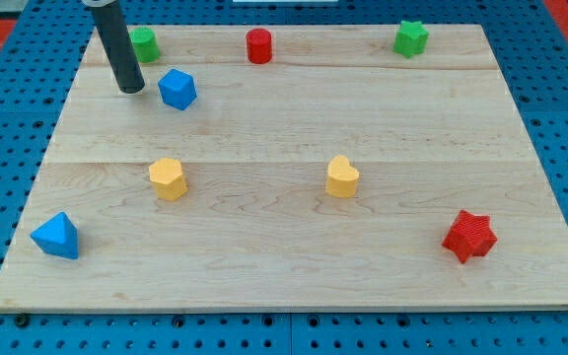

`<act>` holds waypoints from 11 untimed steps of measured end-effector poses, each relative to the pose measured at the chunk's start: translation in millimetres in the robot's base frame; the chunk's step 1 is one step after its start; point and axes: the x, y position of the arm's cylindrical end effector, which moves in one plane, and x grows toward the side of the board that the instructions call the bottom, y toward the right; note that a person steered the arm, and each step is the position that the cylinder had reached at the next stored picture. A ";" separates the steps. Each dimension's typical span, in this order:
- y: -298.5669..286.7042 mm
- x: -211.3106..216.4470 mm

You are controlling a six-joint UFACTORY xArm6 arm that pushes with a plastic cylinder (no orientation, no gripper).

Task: Move blue cube towards red circle

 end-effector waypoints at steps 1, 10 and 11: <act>-1.8 0.0; 163.9 60.7; 165.8 39.4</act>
